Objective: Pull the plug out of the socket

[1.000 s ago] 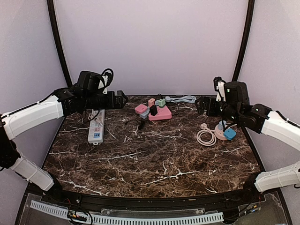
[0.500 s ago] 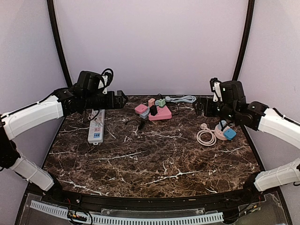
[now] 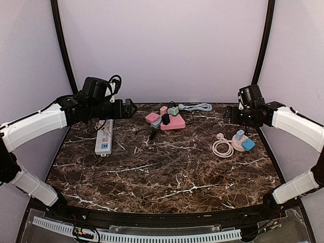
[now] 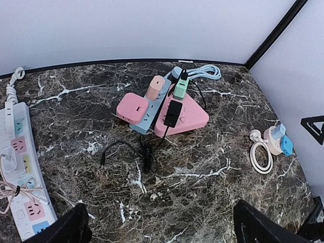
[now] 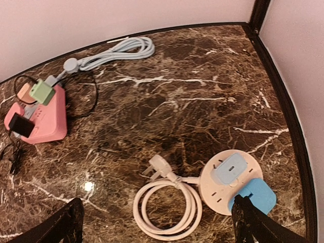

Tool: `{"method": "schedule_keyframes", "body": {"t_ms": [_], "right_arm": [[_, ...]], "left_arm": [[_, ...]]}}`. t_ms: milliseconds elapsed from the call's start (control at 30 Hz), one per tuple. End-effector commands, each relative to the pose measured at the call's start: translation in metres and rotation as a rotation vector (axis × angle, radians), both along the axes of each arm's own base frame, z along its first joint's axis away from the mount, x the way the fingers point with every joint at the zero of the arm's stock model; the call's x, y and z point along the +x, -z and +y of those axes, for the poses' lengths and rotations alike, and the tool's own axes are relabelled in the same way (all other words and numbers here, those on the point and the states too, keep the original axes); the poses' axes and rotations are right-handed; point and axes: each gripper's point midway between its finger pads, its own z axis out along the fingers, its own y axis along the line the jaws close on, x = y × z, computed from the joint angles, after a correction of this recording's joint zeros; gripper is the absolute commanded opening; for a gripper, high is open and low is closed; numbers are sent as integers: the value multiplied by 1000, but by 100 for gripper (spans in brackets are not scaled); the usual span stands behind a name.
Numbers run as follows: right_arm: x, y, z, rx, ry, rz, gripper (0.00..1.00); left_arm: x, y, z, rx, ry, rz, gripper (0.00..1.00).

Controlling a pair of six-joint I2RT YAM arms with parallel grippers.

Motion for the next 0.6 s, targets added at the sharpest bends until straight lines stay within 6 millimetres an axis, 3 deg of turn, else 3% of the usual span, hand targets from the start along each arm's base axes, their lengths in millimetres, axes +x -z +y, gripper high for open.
{"method": "schedule_keyframes", "body": {"t_ms": [0,233,333,567], "right_arm": [[14,4,-27,43,72,26,99],[43,30,-71,107,183,82,99],[53,46,-78,81,206,132,97],[62,78,-93,40,325,222,82]], "left_arm": [[-10,-1,2,-16,20,20,99],[-13,-2,0,-18,36,31,99],[-14,-2,2,-15,35,37,99],[-18,-2,4,-11,29,49,99]]}}
